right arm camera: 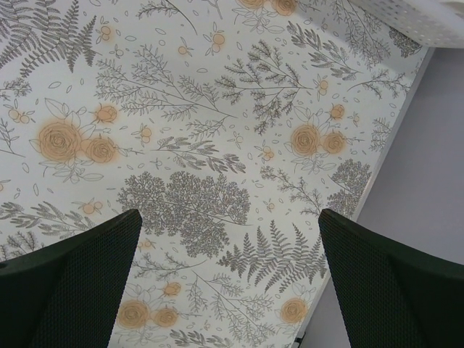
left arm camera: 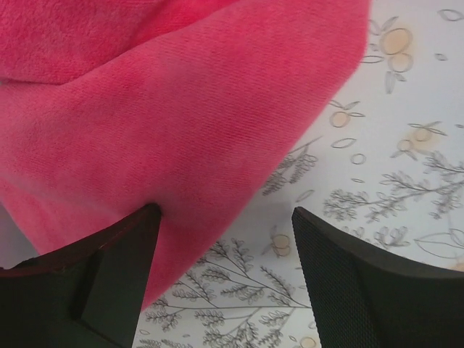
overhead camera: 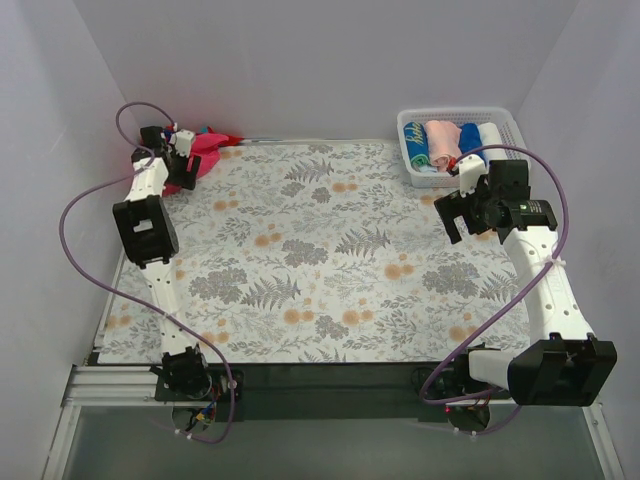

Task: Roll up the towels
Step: Grab a towel with the left arm

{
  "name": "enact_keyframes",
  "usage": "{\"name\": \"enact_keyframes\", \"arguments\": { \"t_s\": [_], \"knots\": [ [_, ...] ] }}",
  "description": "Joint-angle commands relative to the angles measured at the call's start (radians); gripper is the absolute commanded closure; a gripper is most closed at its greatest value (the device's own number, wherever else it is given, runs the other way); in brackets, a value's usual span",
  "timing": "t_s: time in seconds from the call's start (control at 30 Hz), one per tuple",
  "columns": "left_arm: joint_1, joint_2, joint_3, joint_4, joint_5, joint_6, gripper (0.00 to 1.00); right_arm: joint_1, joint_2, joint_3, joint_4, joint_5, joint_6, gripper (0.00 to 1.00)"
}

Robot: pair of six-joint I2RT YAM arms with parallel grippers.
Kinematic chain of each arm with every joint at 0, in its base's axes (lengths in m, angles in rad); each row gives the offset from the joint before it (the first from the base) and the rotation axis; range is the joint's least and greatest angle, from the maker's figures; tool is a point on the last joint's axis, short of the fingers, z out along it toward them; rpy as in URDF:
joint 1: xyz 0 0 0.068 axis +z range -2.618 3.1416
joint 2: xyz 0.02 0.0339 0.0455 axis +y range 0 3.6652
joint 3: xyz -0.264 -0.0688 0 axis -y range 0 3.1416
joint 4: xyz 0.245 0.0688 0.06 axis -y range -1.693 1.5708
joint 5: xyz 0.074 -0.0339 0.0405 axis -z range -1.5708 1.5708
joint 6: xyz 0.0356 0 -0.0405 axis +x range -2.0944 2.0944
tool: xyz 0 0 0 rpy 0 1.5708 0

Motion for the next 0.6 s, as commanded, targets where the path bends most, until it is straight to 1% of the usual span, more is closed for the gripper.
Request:
{"name": "enact_keyframes", "arguments": {
  "t_s": [0.0,0.03,0.1,0.13,0.17,0.2,0.27,0.3,0.33,0.4,0.43,0.47,0.53,0.57],
  "knots": [
    [0.026,0.012,0.055,0.069,-0.019,-0.009,0.33,-0.001,0.001,0.046,-0.020,0.013,-0.012,0.02],
    [0.026,0.019,0.060,0.074,-0.010,-0.006,0.33,0.000,0.002,0.048,-0.026,0.013,-0.012,0.02],
    [0.026,0.036,0.065,0.086,0.001,-0.007,0.39,-0.001,0.005,0.051,-0.030,0.013,-0.014,0.02],
    [0.027,0.041,0.069,0.085,0.004,-0.010,0.44,0.000,0.008,0.051,-0.033,0.016,-0.014,0.02],
    [0.027,0.052,0.083,0.089,0.015,-0.012,0.51,0.000,0.010,0.054,-0.035,0.016,-0.014,0.02],
    [0.026,0.055,0.091,0.086,0.018,-0.015,0.57,0.000,0.013,0.055,-0.036,0.018,-0.014,0.02],
    [0.027,0.058,0.112,0.086,0.035,-0.022,0.65,0.000,0.016,0.058,-0.040,0.016,-0.014,0.02],
    [0.027,0.053,0.137,0.088,0.043,-0.025,0.77,0.000,0.017,0.058,-0.041,0.015,-0.014,0.02],
    [0.029,0.049,0.150,0.089,0.049,-0.029,0.82,-0.001,0.019,0.058,-0.040,0.010,-0.014,0.02],
    [0.029,0.017,0.196,0.098,0.067,-0.048,0.96,0.000,0.022,0.061,-0.038,0.001,-0.011,0.02],
    [0.027,-0.020,0.206,0.104,0.073,-0.061,1.00,-0.001,0.028,0.063,-0.039,-0.008,-0.011,0.02],
    [0.029,-0.048,0.209,0.114,0.084,-0.070,1.00,-0.001,0.030,0.069,-0.038,-0.013,-0.009,0.02],
    [0.029,-0.107,0.194,0.149,0.162,-0.076,1.00,0.000,0.034,0.084,-0.040,-0.022,-0.006,0.02],
    [0.026,-0.170,0.186,0.157,0.194,-0.076,1.00,-0.001,0.042,0.091,-0.040,-0.030,-0.006,0.02]
  ]
}}
